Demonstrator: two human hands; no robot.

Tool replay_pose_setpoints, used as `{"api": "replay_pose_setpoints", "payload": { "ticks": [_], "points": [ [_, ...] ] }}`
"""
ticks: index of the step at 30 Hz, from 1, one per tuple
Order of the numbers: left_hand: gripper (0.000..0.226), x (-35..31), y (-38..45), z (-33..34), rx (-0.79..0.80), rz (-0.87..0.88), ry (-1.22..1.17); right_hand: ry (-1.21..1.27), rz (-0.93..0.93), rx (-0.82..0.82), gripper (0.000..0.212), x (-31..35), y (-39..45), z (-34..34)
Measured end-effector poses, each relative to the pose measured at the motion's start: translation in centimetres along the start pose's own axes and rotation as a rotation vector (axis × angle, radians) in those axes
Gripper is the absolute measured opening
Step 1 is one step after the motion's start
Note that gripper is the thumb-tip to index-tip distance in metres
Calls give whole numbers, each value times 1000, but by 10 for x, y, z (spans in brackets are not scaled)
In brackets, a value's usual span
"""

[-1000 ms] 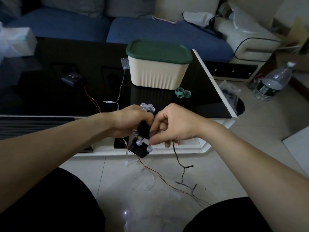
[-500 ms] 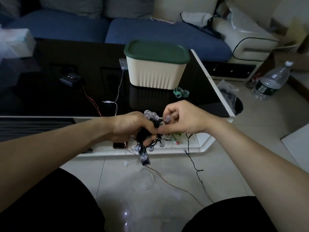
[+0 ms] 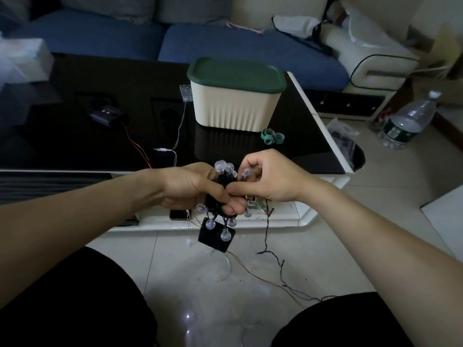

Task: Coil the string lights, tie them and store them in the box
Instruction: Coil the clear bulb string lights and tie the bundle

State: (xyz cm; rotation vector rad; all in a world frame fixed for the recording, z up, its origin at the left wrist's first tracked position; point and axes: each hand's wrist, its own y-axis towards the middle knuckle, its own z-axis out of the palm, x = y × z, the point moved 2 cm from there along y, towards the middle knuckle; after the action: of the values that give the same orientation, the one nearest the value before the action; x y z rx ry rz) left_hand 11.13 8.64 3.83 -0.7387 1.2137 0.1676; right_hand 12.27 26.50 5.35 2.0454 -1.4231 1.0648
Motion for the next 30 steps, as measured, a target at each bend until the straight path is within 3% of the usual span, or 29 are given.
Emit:
{"api": "replay_pose_setpoints", "payload": {
  "ticks": [5,9,12,15,19,23,27,30],
  "points": [
    [16,0,2,1,11,-65,76,50,69,76,51,-7,-1,-14],
    [9,0,1,-7,-26,-130,-25,3,96,62,41,-23,-2,-27],
    [6,-5,-1,-13,-176,-82,-170,51,179,-28,20,-35,-6,-39],
    [7,-8,-1,-22,-343,-5,-268,55,202,-66,17,-39,-10,-46],
    [10,-11,-1,-35,-524,65,-460,113,267,11,24,-36,-14,-42],
    [32,-7,1,-52,-616,151,-644,181,357,118,25,-36,-13,-28],
    [38,-5,2,-60,-719,202,-687,-9,244,-15,19,-25,-4,-8],
    [30,-4,2,-55,-670,234,-734,-196,126,-42,16,-9,0,10]
  ]
}}
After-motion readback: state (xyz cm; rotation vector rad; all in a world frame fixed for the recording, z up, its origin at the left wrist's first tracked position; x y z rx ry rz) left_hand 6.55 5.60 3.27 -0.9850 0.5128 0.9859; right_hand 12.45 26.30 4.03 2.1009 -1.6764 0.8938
